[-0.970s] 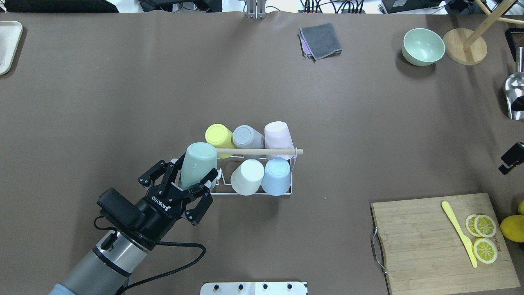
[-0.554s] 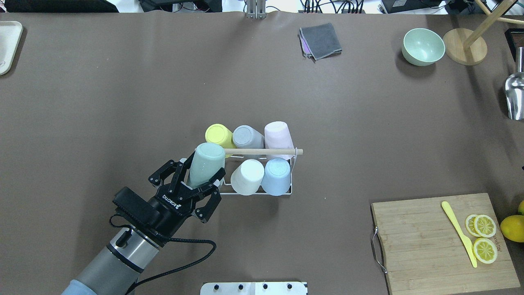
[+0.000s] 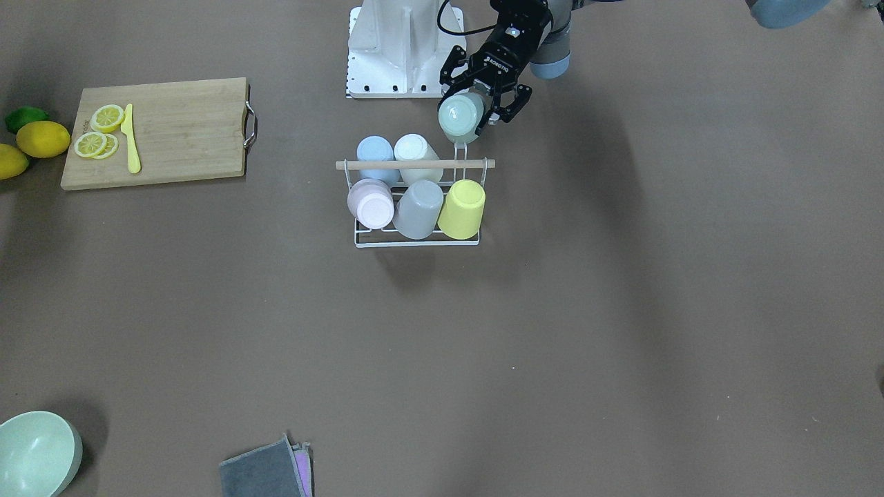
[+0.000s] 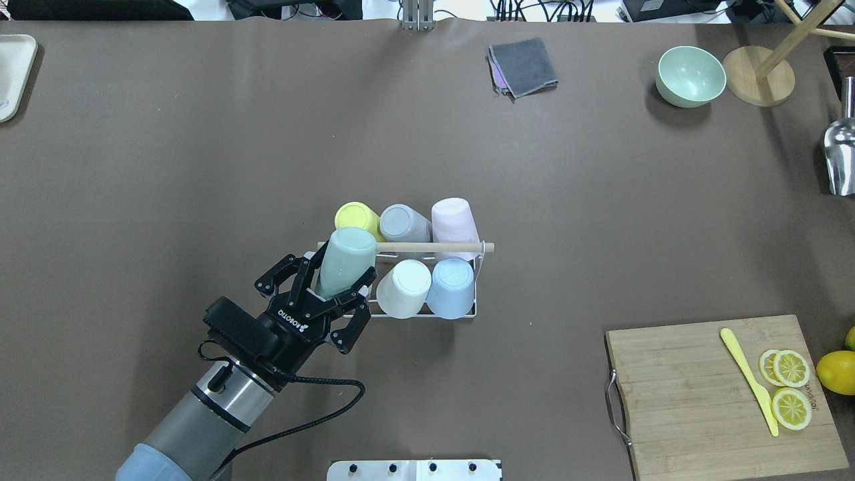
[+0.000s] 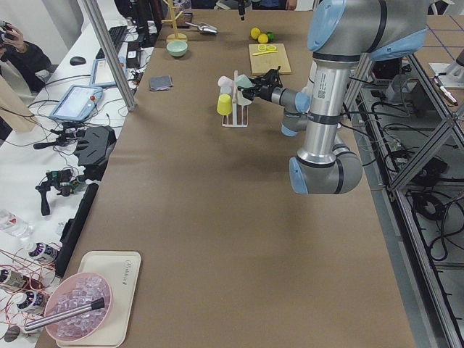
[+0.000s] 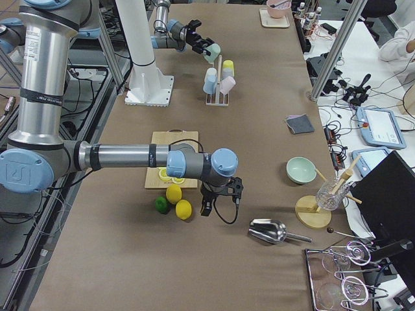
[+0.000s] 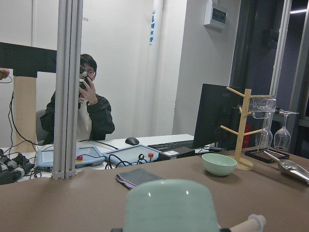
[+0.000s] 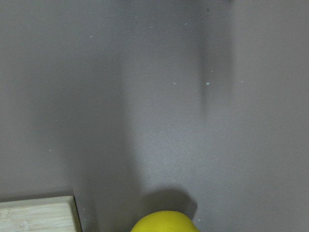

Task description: Place cup on cup holder

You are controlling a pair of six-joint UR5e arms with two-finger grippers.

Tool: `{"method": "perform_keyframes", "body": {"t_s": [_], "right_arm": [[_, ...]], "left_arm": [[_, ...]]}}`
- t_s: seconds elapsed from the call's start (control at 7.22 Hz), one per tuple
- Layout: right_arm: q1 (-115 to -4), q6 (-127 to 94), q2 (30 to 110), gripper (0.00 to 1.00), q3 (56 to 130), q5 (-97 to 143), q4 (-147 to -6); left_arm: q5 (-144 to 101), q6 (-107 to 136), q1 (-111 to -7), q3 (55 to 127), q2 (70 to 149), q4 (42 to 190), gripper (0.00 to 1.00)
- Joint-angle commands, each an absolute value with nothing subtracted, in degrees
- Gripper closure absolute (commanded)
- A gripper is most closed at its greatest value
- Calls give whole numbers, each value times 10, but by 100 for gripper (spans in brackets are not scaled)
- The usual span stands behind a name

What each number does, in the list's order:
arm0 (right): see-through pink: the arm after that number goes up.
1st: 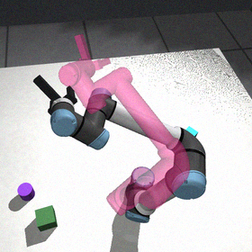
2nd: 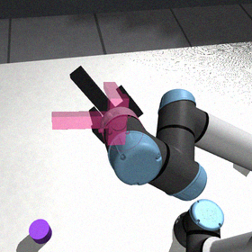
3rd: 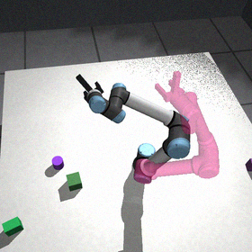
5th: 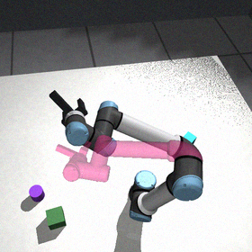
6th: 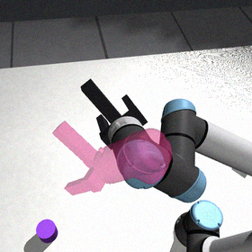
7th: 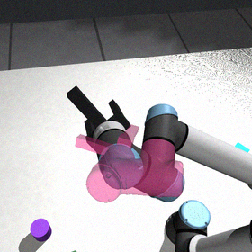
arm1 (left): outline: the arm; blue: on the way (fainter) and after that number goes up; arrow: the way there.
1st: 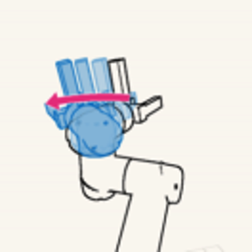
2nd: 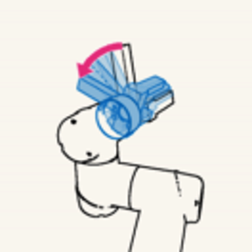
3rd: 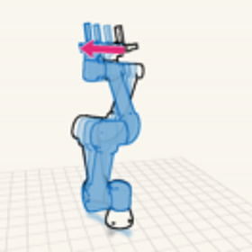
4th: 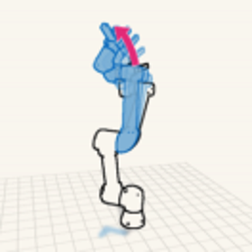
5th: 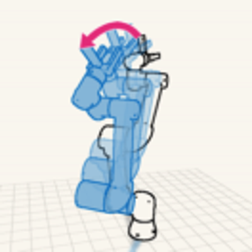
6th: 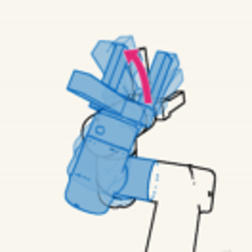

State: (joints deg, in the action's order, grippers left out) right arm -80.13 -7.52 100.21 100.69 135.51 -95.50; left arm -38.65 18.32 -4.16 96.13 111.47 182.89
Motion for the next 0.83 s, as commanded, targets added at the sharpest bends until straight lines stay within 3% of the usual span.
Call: {"method": "perform_keyframes", "body": {"t_s": [0.0,0.69], "right_arm": [[-808,-144,1002,6,1005,1339,-955],[-823,-155,996,1,1012,1346,-954]], "left_arm": [[-387,184,-42,955,1115,1830,100],[-388,184,-51,936,1115,1857,100]]}}
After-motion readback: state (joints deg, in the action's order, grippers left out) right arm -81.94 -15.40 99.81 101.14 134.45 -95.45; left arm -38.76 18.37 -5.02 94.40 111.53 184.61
